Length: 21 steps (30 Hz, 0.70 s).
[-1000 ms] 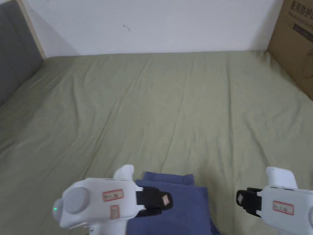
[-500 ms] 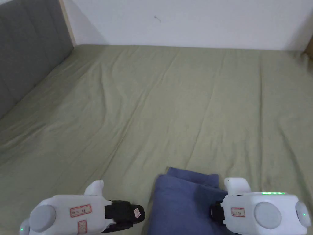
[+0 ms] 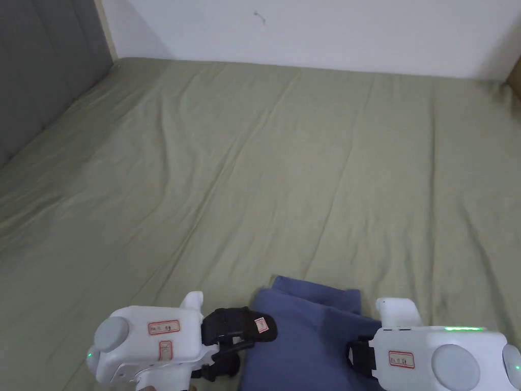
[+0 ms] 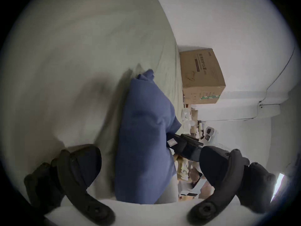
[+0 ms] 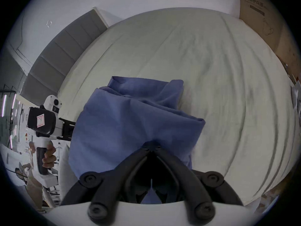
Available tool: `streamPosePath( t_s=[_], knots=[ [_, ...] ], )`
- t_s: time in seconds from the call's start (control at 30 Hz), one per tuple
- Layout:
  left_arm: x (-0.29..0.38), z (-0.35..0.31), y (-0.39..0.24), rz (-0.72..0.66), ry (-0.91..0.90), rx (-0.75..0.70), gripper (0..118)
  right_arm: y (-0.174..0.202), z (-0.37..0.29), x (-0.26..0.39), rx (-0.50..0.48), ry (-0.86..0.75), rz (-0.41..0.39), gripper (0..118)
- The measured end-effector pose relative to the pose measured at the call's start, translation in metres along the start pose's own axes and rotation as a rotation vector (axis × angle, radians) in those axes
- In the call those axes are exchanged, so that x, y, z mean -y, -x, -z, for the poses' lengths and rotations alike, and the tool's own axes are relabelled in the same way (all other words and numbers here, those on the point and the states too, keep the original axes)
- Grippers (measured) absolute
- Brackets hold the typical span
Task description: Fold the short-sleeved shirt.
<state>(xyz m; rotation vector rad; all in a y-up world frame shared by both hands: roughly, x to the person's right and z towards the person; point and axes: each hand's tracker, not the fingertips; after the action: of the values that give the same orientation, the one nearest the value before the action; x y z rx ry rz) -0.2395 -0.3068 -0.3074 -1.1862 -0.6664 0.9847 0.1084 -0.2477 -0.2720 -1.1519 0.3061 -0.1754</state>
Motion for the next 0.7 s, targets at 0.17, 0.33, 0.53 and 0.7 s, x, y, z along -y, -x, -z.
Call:
streamPosePath(
  t_s=[0.17,0.33,0.53,0.7],
  knots=[
    [0.006,0.018,-0.013,0.010,0.003,0.032,31,-0.001,-0.002,0.000,-0.001,0.000,0.018,0],
    [0.005,0.012,-0.003,-0.101,-0.040,0.151,30,0.003,-0.015,-0.005,-0.006,-0.003,0.011,0],
    [-0.017,-0.023,-0.012,0.027,-0.058,0.045,30,0.017,-0.029,-0.013,-0.030,-0.043,0.018,0],
    [-0.051,-0.082,-0.013,0.098,-0.128,-0.092,30,0.028,-0.032,-0.017,-0.031,-0.043,-0.005,0]
  ],
)
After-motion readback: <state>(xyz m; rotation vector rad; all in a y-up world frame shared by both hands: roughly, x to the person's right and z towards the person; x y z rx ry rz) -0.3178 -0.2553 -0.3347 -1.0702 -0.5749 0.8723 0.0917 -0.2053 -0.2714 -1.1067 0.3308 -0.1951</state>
